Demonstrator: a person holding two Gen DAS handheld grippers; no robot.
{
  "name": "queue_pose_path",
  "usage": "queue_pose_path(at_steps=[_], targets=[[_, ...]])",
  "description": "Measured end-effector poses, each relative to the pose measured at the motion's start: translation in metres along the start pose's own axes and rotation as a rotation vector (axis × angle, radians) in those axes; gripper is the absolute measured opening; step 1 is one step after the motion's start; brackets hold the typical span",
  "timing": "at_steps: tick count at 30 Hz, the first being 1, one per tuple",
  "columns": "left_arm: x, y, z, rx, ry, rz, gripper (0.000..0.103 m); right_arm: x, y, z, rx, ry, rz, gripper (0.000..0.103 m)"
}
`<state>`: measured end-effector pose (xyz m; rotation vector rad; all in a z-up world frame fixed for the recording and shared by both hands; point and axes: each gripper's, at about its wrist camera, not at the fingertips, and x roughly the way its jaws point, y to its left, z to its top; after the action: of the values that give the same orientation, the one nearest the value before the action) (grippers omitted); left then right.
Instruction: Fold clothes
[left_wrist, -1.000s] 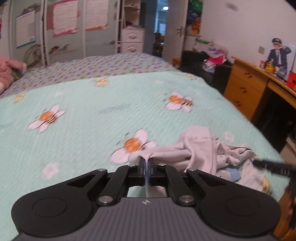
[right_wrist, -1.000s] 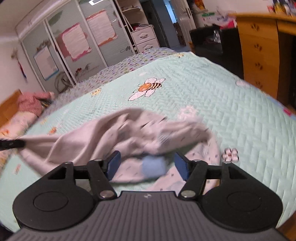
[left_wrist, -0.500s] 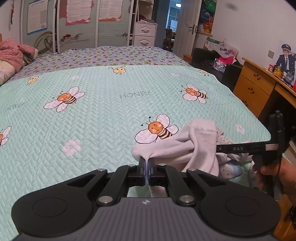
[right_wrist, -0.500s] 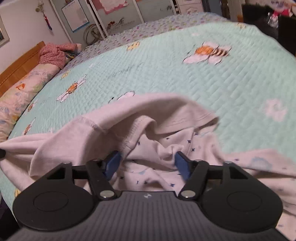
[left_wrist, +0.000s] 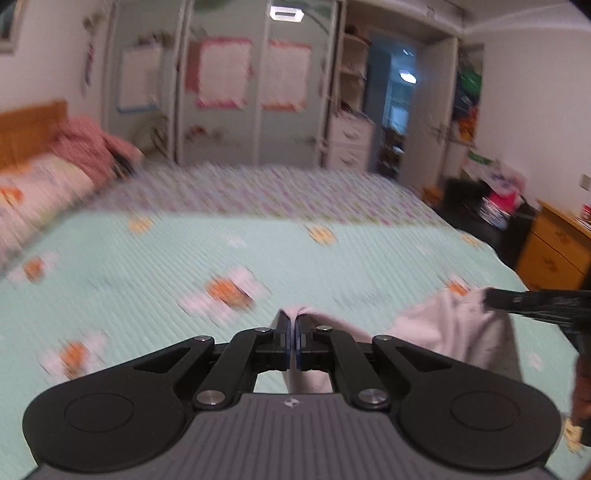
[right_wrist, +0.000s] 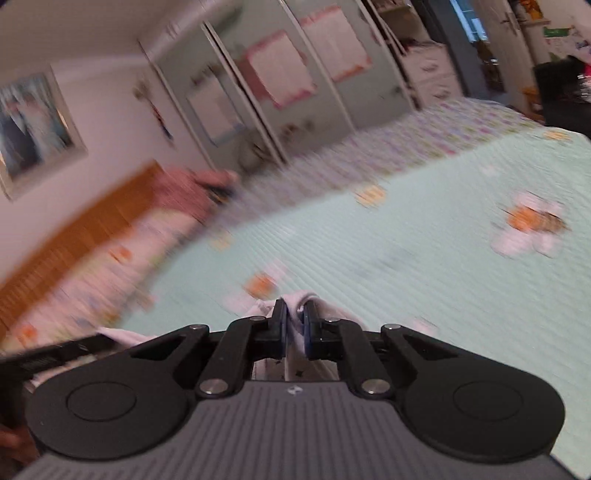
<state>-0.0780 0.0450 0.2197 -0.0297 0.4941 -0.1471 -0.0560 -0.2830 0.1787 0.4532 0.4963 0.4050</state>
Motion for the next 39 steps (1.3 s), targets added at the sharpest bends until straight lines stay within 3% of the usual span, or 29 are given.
queue_pose_path(at_steps=[3, 5, 9, 11, 13, 16, 19, 22, 24, 26, 27, 29, 32, 34, 35, 39], targets=[[0.002, 0.023, 0.017, 0.028, -0.006, 0.054, 0.002, 0.012, 0.017, 0.012, 0.015, -0.040, 0.039, 0.010], [0.011, 0.034, 0.012, 0.038, 0.044, 0.053, 0.002, 0.020, 0.023, 0.013, 0.019, -0.061, 0.038, 0.010], [0.043, 0.044, -0.040, 0.022, 0.224, -0.011, 0.004, 0.031, 0.002, -0.018, 0.054, -0.016, -0.020, 0.010], [0.065, 0.040, -0.075, 0.027, 0.351, -0.062, 0.007, 0.042, -0.017, -0.046, 0.033, 0.076, -0.142, 0.011], [0.077, 0.033, -0.110, 0.032, 0.436, -0.065, 0.007, 0.052, -0.034, -0.074, -0.005, 0.189, -0.293, 0.015], [0.073, 0.036, -0.132, -0.055, 0.457, -0.072, 0.009, 0.037, -0.053, -0.103, 0.016, 0.219, -0.418, 0.016], [0.059, 0.043, -0.140, -0.156, 0.437, -0.091, 0.013, 0.016, -0.063, -0.111, 0.089, 0.194, -0.409, 0.025], [0.042, 0.047, -0.136, -0.204, 0.403, -0.080, 0.028, 0.009, -0.057, -0.109, 0.115, 0.163, -0.370, 0.031], [0.036, 0.044, -0.131, -0.191, 0.392, -0.069, 0.030, 0.015, -0.048, -0.105, 0.139, 0.152, -0.277, 0.036], [0.031, 0.042, -0.128, -0.178, 0.387, -0.062, 0.030, 0.030, -0.041, -0.105, 0.164, 0.169, -0.198, 0.049], [0.029, 0.042, -0.128, -0.178, 0.388, -0.062, 0.030, 0.041, -0.039, -0.106, 0.172, 0.191, -0.183, 0.055], [0.026, 0.043, -0.128, -0.190, 0.393, -0.059, 0.031, 0.063, -0.034, -0.112, 0.148, 0.225, -0.192, 0.056], [0.028, 0.046, -0.131, -0.201, 0.404, -0.056, 0.032, 0.087, -0.030, -0.123, 0.103, 0.259, -0.261, 0.055], [0.031, 0.046, -0.134, -0.196, 0.418, -0.046, 0.032, 0.091, -0.026, -0.128, 0.080, 0.258, -0.237, 0.035], [0.032, 0.045, -0.135, -0.188, 0.421, -0.045, 0.032, 0.091, -0.022, -0.128, 0.065, 0.259, -0.228, 0.011], [0.033, 0.045, -0.138, -0.189, 0.417, -0.061, 0.032, 0.086, 0.007, -0.115, -0.016, 0.230, -0.173, 0.009]])
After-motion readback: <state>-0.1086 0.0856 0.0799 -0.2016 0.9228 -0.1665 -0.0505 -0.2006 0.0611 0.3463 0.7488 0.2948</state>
